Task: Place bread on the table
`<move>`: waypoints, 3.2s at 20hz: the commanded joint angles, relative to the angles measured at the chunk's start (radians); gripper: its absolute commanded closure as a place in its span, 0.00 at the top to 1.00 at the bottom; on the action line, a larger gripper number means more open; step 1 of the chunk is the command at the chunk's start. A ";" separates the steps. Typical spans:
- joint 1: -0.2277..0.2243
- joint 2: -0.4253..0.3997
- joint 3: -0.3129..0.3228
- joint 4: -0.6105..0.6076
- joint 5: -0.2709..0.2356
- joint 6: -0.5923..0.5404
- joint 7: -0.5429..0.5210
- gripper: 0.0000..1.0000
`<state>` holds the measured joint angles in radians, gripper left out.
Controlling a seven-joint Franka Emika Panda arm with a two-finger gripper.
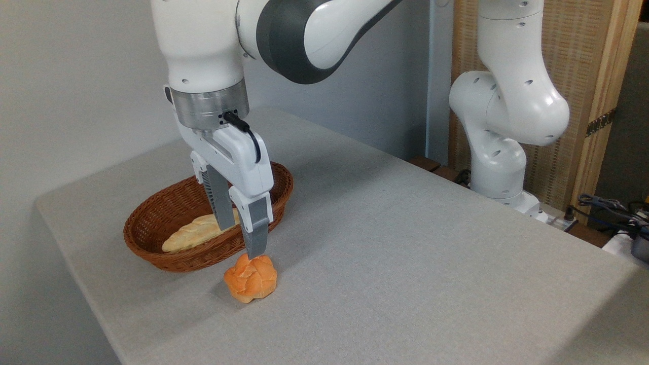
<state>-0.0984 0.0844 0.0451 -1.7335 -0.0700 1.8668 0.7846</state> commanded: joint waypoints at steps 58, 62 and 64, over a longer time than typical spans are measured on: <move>-0.018 0.043 -0.258 -0.012 -0.057 0.022 -0.473 1.00; -0.021 0.086 -0.280 -0.027 -0.073 0.093 -0.521 1.00; -0.033 0.110 -0.281 -0.029 -0.071 0.114 -0.522 1.00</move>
<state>-0.1203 0.1672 -0.2299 -1.7505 -0.1274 1.9353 0.2851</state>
